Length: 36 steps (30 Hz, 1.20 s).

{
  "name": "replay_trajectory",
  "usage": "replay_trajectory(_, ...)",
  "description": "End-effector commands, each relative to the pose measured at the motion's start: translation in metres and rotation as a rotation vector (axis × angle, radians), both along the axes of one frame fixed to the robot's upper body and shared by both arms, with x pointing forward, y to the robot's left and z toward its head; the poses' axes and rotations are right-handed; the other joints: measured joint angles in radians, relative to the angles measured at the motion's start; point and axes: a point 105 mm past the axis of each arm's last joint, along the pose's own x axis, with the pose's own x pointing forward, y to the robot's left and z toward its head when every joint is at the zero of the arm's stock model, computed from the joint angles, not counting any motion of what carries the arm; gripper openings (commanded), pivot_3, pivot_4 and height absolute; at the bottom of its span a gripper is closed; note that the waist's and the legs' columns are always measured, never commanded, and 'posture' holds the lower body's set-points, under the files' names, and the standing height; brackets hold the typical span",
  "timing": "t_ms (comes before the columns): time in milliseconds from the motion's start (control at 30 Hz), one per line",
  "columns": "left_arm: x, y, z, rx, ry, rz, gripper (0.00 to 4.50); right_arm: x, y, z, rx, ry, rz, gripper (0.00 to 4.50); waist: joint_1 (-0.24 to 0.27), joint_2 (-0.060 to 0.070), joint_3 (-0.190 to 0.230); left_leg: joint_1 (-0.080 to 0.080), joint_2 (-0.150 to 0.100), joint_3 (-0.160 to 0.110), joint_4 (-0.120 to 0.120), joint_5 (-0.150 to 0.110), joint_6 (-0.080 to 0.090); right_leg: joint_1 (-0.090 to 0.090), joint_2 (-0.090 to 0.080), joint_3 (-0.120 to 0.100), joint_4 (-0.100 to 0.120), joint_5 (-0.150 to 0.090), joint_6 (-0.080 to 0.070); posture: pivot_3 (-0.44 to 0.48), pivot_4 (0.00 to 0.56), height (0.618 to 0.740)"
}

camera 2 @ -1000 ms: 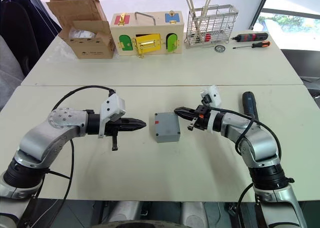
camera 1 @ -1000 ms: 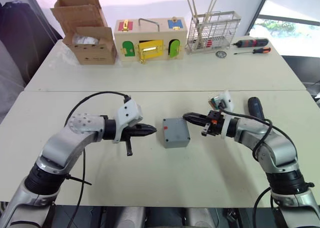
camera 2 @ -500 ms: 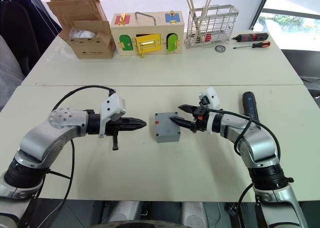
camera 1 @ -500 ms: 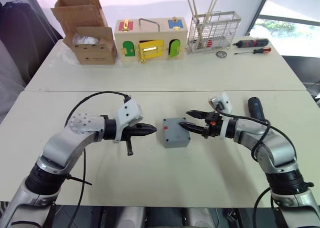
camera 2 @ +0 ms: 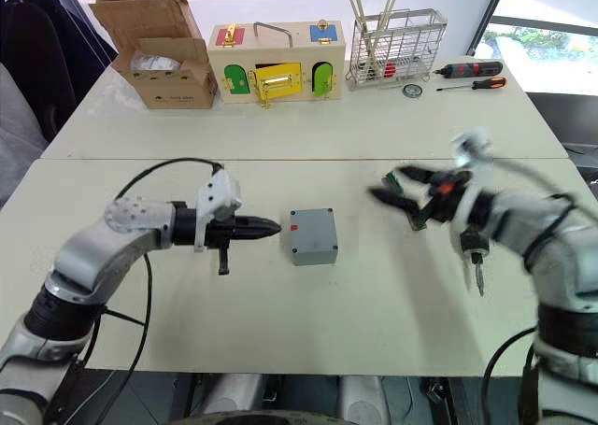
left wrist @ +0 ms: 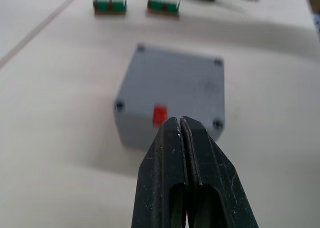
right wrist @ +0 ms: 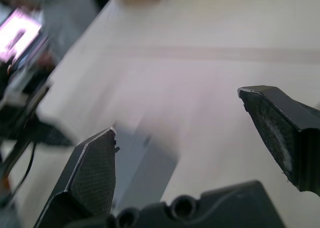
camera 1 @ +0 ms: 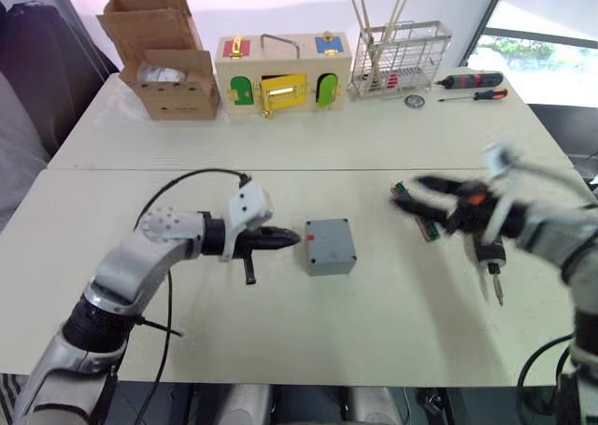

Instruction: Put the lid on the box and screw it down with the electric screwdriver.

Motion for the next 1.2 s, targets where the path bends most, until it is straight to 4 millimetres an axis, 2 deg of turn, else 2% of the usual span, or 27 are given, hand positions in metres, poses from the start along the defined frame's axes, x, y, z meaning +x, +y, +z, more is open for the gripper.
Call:
replay_trajectory(33,-0.009,-0.009,0.022,-0.025,-0.066,-0.082,0.0,-0.001,-0.018,0.026,-0.006,-0.01,-0.065,4.49,-0.001,0.0,0.0,0.0,0.0,0.0,-0.001,0.002,-0.003,0.0,0.0,0.0,0.0,0.0,0.0,0.0,0.15,0.73)
replay_trajectory(100,-0.016,-0.017,0.027,-0.005,-0.106,-0.142,0.0,0.007,-0.045,0.028,-0.117,0.019,-0.197,4.49,-0.001,0.0,0.0,0.0,0.0,0.0,-0.001,0.002,-0.003,0.0,0.0,0.0,0.0,0.0,0.0,0.0,0.15,0.73)
replay_trajectory(167,-0.024,-0.025,0.027,0.018,-0.133,-0.205,0.0,0.004,-0.065,0.024,-0.244,0.073,-0.242,4.49,0.003,0.0,0.0,0.0,0.0,0.001,-0.001,0.002,-0.003,0.0,-0.001,0.0,-0.001,0.0,0.0,0.0,0.15,0.73)
replay_trajectory(267,-0.033,-0.032,0.021,0.055,-0.155,-0.278,0.0,-0.007,-0.074,0.015,-0.324,0.225,-0.229,4.49,-0.002,0.0,0.0,-0.001,-0.001,0.003,0.001,-0.001,0.002,0.0,-0.001,0.0,-0.001,0.0,0.0,0.0,0.15,0.73)
replay_trajectory(367,-0.037,-0.04,0.021,0.047,-0.171,-0.323,0.0,-0.022,-0.07,0.004,-0.392,0.391,-0.161,4.49,-0.009,0.001,0.0,-0.001,0.0,0.004,0.001,-0.002,0.003,0.0,-0.001,0.0,-0.001,0.0,0.0,0.0,0.15,0.73)
replay_trajectory(433,-0.041,-0.047,0.023,0.023,-0.184,-0.348,0.0,-0.021,-0.081,-0.006,-0.396,0.501,-0.228,4.49,-0.014,0.001,0.0,0.0,0.001,0.004,0.0,-0.002,0.003,0.0,0.0,0.0,-0.001,0.0,0.0,0.0,0.15,0.73)
replay_trajectory(600,-0.04,-0.057,0.023,-0.007,-0.201,-0.347,0.0,-0.016,-0.107,-0.026,-0.431,0.635,-0.305,4.49,-0.014,0.001,0.0,-0.001,0.0,0.004,0.001,-0.002,0.003,0.0,-0.001,0.0,-0.002,0.0,0.0,0.0,0.15,0.73)
replay_trajectory(667,-0.041,-0.058,0.02,-0.016,-0.198,-0.332,0.0,-0.017,-0.115,-0.041,-0.431,0.725,-0.33,4.49,-0.012,0.001,0.0,-0.001,0.0,0.004,0.001,-0.001,0.002,0.0,-0.001,0.0,-0.003,0.0,0.0,0.0,0.15,0.73)
replay_trajectory(767,-0.043,-0.059,0.017,-0.032,-0.191,-0.299,0.0,-0.013,-0.117,-0.052,-0.389,0.828,-0.364,4.49,-0.015,0.001,0.0,-0.001,0.0,0.005,0.001,-0.001,0.002,0.0,-0.001,0.001,-0.003,0.0,0.0,0.0,0.15,0.73)
replay_trajectory(833,-0.043,-0.059,0.016,-0.04,-0.185,-0.281,0.0,-0.009,-0.12,-0.055,-0.415,0.842,-0.384,4.49,-0.02,0.001,0.0,-0.001,0.0,0.005,0.001,-0.001,0.001,-0.001,-0.001,0.001,-0.003,0.0,0.0,0.0,0.15,0.73)
replay_trajectory(1200,-0.044,-0.061,0.013,-0.068,-0.169,-0.209,0.0,0.01,-0.111,-0.077,-0.435,0.93,-0.35,4.49,-0.016,0.001,0.0,-0.001,-0.001,0.005,0.001,0.0,-0.001,-0.001,-0.002,0.001,-0.003,0.0,0.0,0.0,0.15,0.73)
